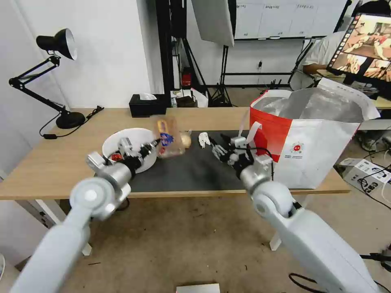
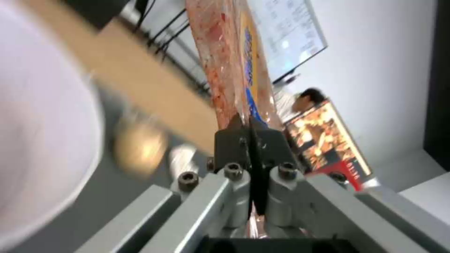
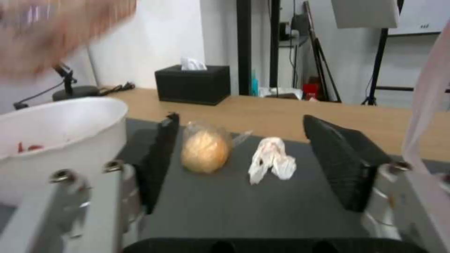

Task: Pick up the trash from the table and place it into the takeout bag.

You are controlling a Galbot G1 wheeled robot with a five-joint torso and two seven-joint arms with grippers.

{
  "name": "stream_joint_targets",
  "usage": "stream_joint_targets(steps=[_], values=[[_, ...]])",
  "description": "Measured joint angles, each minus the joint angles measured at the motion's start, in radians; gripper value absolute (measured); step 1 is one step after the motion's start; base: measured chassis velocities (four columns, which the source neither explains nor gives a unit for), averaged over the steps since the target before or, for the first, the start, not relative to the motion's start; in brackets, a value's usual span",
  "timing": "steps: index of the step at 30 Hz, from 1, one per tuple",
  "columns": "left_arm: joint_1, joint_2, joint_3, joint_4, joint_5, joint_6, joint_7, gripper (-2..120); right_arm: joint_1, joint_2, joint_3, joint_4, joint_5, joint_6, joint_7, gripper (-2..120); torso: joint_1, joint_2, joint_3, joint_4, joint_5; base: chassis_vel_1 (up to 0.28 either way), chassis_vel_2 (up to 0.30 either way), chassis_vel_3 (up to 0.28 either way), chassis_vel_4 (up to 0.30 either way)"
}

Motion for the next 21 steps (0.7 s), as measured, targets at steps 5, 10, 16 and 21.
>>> stream_joint_targets(steps=[5, 10, 16, 21], values=[[-0.346, 0.001, 0.222, 0.018, 0.032, -0.045, 0.002, 0, -0.325, 0.045, 0.118, 0.116, -0.247, 0.1, 0.001, 100, 0.0, 0.0, 0.0, -0.0003, -0.0003, 0.0, 0.0, 0.0, 0.0], [-0.439, -0.032, 0.299, 0.045, 0.069, -0.068, 0.009, 0, -0.453, 0.079, 0.171, 0.161, -0.34, 0.159, -0.007, 100, 0.0, 0.0, 0.0, -0.0005, 0.0002, 0.0, 0.0, 0.0, 0.0], [-0.552, -0.12, 0.415, 0.11, 0.173, -0.116, 0.014, 0, -0.662, 0.122, 0.258, 0.228, -0.472, 0.26, -0.04, 100, 0.0, 0.0, 0.0, -0.0004, 0.0, 0.0, 0.0, 0.0, 0.0], [-0.618, -0.178, 0.491, 0.161, 0.25, -0.154, 0.013, 0, -0.758, 0.152, 0.289, 0.226, -0.522, 0.325, -0.048, 100, 0.0, 0.0, 0.0, -0.0004, 0.0, 0.0, 0.0, 0.0, 0.0]])
